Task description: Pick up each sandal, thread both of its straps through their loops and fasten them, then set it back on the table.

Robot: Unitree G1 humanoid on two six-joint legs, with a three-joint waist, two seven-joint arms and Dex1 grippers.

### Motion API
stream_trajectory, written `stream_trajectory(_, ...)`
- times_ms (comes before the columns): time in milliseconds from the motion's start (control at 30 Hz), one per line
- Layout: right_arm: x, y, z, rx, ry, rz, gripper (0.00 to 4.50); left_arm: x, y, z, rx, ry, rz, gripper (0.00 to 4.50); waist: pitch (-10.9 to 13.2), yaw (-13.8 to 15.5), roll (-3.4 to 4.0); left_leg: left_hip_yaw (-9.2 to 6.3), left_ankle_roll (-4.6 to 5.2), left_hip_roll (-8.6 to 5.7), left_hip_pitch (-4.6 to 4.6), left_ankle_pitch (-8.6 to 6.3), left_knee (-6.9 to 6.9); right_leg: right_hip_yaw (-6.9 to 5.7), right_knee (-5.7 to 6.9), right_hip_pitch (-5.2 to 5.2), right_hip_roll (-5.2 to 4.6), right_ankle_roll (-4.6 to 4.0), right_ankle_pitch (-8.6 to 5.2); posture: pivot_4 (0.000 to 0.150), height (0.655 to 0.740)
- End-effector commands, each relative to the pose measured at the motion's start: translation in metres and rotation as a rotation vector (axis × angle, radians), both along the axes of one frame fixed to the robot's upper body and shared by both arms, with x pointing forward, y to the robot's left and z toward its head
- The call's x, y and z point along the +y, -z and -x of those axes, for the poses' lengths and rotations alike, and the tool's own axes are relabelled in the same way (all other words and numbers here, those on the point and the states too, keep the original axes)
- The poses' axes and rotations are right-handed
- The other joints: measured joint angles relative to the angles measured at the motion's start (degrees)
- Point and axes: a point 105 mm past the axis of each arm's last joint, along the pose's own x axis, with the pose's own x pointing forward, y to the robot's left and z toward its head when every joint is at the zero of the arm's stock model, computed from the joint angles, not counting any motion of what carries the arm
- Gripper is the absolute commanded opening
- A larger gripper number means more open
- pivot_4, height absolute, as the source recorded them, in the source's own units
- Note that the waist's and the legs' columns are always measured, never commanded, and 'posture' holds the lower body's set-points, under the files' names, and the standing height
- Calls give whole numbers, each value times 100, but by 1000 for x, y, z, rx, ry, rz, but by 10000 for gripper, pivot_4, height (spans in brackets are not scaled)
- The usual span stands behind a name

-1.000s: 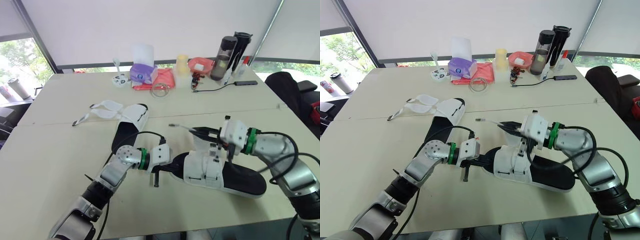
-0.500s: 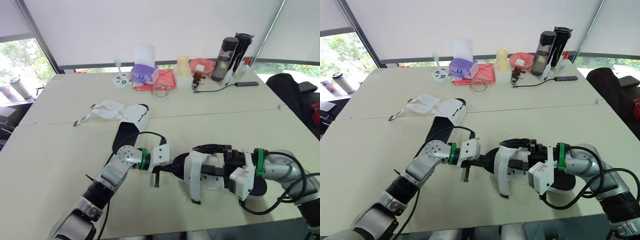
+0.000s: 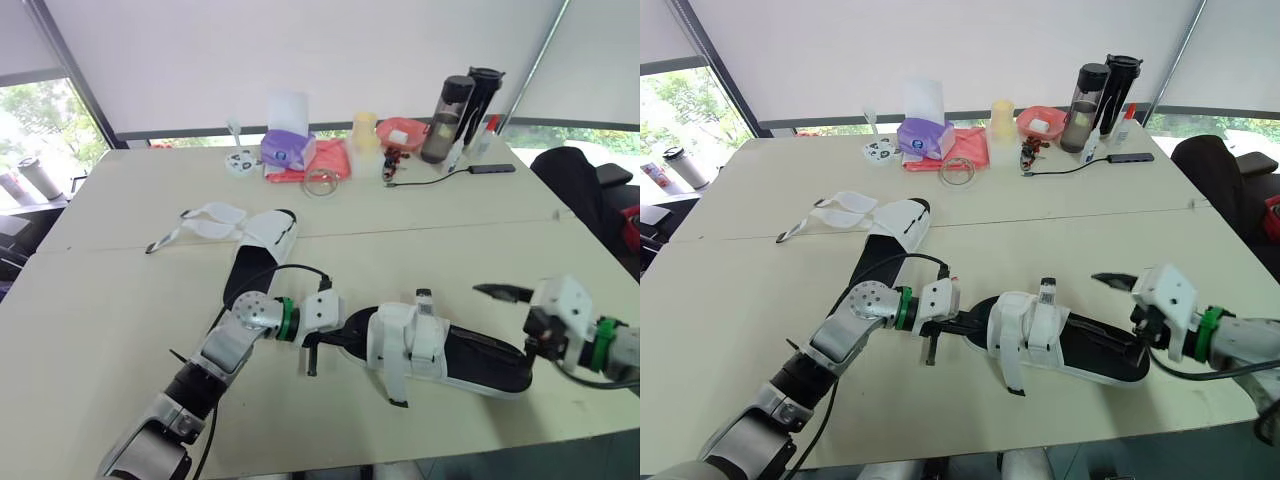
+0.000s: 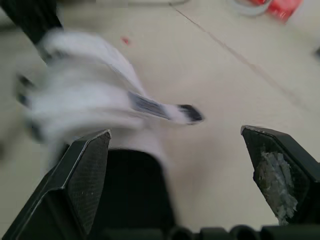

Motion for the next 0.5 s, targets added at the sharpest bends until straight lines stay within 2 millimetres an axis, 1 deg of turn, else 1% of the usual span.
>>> stream_trajectory(33,21,-21,21,130,-83,-137,44801,-1,17,14,53,48,-53,0,1,2,-2,0,1,0,0,-1,0,0,-3,2,-2,3,-2,1500,7400)
stream_trajectory(100,29,-18,35,237,-128,-144,44801,-3,17,17,51,61,-48,0,1,6,-2,0,1,0,-3,-3,0,0,-7,4,-4,16,-10,1500,7400)
stream_trajectory(167,41,-5,56,372,-193,-127,44801,-4,17,20,56,69,-45,0,2,18,-5,0,3,2,-6,-5,-2,-1,-14,3,-6,18,-12,1500,7400)
stream_trajectory(200,43,7,66,420,-213,-71,44801,-5,18,21,59,72,-44,0,1,23,-4,0,4,4,-14,-6,-4,-4,-22,0,-6,17,-12,1500,7400)
stream_trajectory(233,44,15,73,449,-226,-31,44801,-6,18,23,60,75,-44,0,-2,28,1,0,6,6,-21,-7,-7,-7,-30,-3,-6,14,-10,1500,7400)
stream_trajectory(300,45,32,80,494,-215,-2,44801,-7,18,26,72,77,-34,0,-6,35,4,0,16,6,-48,-12,-6,-13,-51,-19,-5,4,-1,1500,7400)
stream_trajectory(400,55,36,81,484,-208,-43,44801,-12,11,28,125,71,18,0,-7,53,3,1,31,0,-65,-21,0,-16,-78,-25,-7,19,10,1500,7400)
stream_trajectory(500,64,37,74,435,-197,-70,44801,-14,8,29,156,80,37,0,-3,145,-5,5,39,-4,-69,-27,10,-14,-84,-24,-11,27,14,1500,7400)
